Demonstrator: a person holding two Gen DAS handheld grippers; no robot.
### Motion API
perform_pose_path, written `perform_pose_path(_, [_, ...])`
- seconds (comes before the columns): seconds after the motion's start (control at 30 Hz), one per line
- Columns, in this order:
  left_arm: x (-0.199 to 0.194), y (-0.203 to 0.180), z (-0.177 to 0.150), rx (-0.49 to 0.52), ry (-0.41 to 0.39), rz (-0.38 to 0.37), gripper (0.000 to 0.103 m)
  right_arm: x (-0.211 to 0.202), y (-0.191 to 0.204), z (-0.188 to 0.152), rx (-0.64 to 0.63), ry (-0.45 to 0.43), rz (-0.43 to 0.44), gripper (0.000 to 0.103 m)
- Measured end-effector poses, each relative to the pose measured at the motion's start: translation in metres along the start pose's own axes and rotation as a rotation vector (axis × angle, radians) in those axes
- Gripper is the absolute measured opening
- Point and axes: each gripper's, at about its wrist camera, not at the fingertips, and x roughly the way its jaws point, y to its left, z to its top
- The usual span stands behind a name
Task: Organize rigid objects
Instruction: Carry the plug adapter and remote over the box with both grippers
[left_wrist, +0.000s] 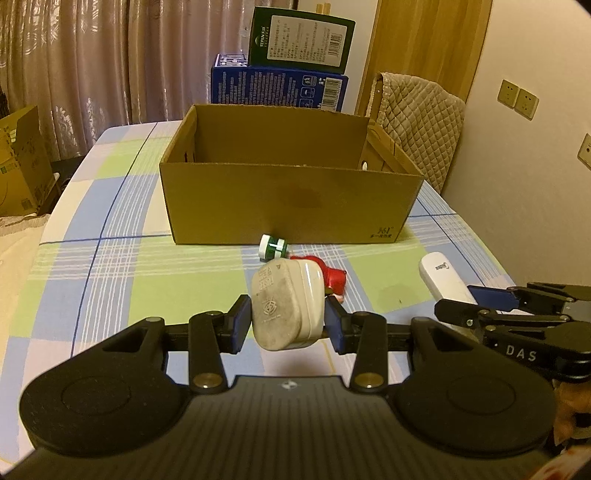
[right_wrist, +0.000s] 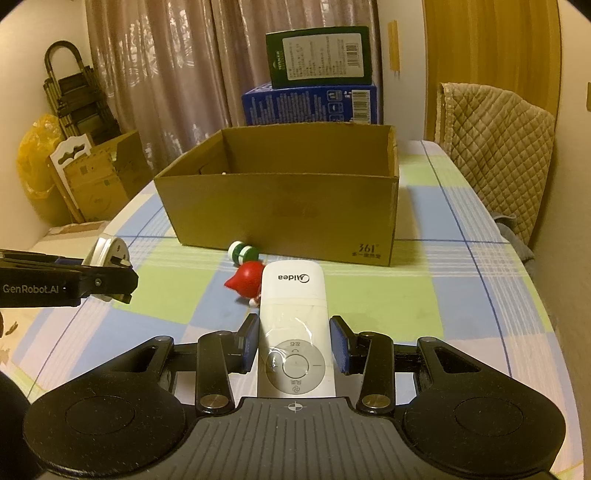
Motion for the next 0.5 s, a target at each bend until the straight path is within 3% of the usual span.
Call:
perform_pose_path(0.27, [0.011,0.012,0.026,0.003,-0.012,-0.007,0.037,0.007,-0.007,0.03,-0.009,-0.021,-0.002,0.038])
perform_pose_path(0.5, [0.02,0.027,0.073,0.011,-0.051,-0.033,0.037,0.018,-0.012,0.079,-0.025,-0.065,0.019,0.038])
